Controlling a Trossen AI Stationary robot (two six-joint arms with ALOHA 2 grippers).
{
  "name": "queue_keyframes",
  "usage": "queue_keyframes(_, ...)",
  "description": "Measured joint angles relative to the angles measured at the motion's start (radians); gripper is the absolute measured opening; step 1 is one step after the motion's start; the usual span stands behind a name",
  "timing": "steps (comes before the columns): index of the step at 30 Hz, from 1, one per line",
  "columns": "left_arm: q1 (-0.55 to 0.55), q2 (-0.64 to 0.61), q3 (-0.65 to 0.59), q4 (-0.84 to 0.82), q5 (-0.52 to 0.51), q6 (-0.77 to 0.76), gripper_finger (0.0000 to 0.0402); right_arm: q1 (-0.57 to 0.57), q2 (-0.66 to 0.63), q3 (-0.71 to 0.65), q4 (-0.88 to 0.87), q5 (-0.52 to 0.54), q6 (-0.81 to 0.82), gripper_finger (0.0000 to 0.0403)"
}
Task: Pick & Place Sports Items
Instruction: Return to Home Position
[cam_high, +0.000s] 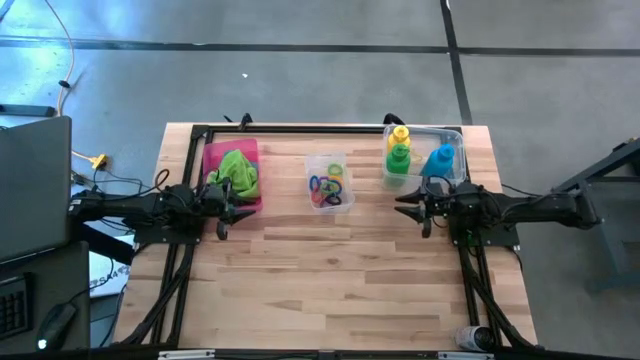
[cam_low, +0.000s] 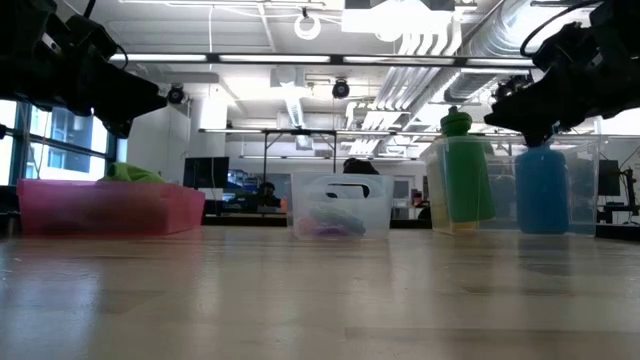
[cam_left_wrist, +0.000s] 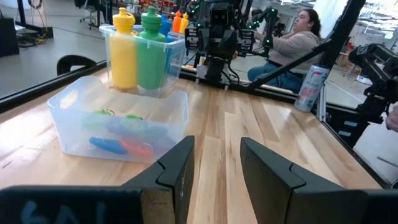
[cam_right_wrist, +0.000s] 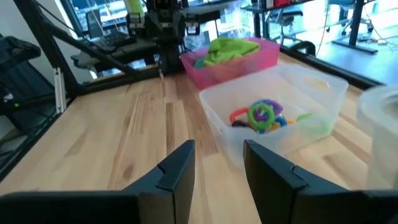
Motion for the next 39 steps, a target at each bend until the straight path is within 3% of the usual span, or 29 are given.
queue_keyframes(11, 0.0, 0.0, 0.0, 0.006, 0.0, -0.001, 0.0128, 0.0, -0.2, 0.0, -0.21, -0.003, 0.003, 0.0128)
queue_keyframes(17, 0.0, 0.0, 0.0, 0.005, 0.0, 0.0, 0.0128, 0.0, -0.296, 0.005, -0.24, -0.018, -0.026, 0.0128)
queue_keyframes(39, 0.0, 0.0, 0.0, 0.011, 0.0, 0.0, 0.0128, 0.0, -0.276, 0.003, -0.239, 0.018, 0.0, 0.0128)
